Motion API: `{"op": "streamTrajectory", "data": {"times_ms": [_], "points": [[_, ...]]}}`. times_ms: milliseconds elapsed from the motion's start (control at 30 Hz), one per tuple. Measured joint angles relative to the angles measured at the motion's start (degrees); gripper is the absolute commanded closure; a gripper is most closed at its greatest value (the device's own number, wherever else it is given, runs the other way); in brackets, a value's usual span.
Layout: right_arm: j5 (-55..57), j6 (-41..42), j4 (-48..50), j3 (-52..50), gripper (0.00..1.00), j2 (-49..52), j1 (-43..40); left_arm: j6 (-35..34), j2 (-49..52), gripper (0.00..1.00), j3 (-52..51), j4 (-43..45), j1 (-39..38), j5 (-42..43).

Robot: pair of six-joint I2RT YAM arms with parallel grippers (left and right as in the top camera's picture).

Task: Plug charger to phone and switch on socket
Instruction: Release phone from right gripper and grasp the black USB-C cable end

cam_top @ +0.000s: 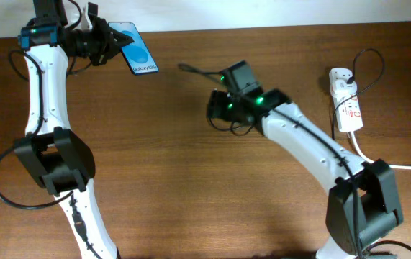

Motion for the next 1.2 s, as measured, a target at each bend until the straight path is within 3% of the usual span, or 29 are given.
{"op": "streamTrajectory", "data": {"times_ms": [133,200,267,633,800,933,1033,1100,1200], "points": [[-3.0,-1.7,-8.0,15.9,0.45,6.7,-3.9,1.0,0.0,1.0,0.0,-1.2,0.0,0.0],[-4.7,-1.6,-12.1,26.9,0.52,16.9,-4.1,1.2,0.0,1.0,0.0,-1.8,0.0,0.0],[-5.6,-0.2,-12.2,31.5,0.58,23.9,-4.2,1.2,0.0,1.0,0.0,-2.0,0.0,0.0],[-5.7,4.7,-6.7,31.9,0.64,35.4,-4.3,1.2,0.0,1.0,0.0,-2.6,0.0,0.0],[-2.3,4.7,-7.8,32.5,0.73,35.8,-3.6,1.2,0.0,1.0,0.0,-2.6,0.0,0.0],[0.0,4.8,-9.3,33.6,0.96,36.6,-2.9,1.2,0.0,1.0,0.0,-2.6,0.0,0.0],[0.1,4.7,-10.8,33.9,0.96,36.7,-2.9,1.2,0.0,1.0,0.0,-2.6,0.0,0.0],[-2.2,0.8,-12.2,34.1,0.96,36.7,-3.0,1.2,0.0,1.0,0.0,-2.6,0.0,0.0],[-17.1,-19.7,-16.2,33.0,0.95,34.8,-4.8,1.2,0.0,1.0,0.0,-2.6,0.0,0.0]]}}
